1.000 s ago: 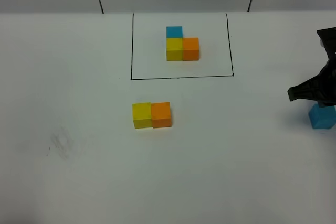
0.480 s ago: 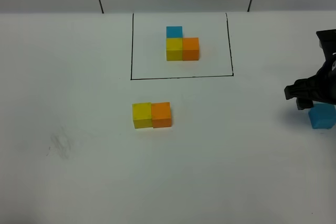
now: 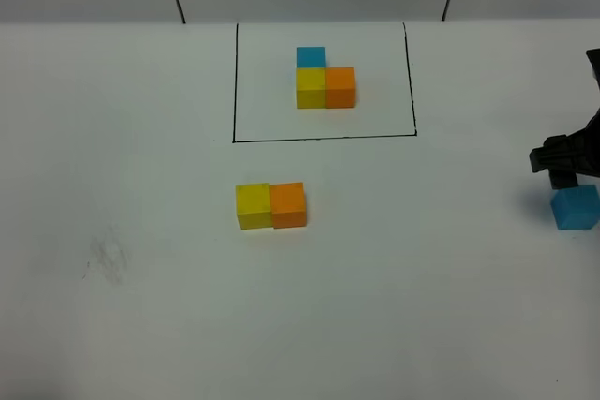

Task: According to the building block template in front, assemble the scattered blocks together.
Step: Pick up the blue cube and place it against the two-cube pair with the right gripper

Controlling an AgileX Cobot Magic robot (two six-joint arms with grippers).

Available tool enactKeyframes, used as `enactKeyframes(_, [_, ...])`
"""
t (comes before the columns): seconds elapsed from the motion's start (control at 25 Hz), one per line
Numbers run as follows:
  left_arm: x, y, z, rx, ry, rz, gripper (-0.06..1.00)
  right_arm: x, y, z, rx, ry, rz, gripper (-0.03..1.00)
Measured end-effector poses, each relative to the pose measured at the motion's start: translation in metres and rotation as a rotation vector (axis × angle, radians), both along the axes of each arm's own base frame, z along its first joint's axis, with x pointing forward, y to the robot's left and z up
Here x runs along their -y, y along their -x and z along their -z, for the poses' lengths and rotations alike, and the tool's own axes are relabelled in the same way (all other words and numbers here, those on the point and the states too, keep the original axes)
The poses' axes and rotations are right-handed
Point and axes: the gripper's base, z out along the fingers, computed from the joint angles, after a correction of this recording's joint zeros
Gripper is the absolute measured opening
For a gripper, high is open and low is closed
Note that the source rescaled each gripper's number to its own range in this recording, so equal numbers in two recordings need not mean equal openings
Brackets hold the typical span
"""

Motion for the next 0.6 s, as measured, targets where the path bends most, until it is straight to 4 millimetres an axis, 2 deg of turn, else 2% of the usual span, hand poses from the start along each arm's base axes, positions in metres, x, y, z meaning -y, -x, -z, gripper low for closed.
enactKeyframes(0.32, [0.0, 0.0, 0.0, 0.0, 0.0, 0.0, 0.0, 0.0, -0.006, 0.03, -0.08, 0.005, -0.02, 0.87])
enactKeyframes(0.6, [0.0, 0.0, 0.0, 0.0, 0.0, 0.0, 0.0, 0.002, -0.011, 0.049, -0.104, 0.001, -0.016, 0.87])
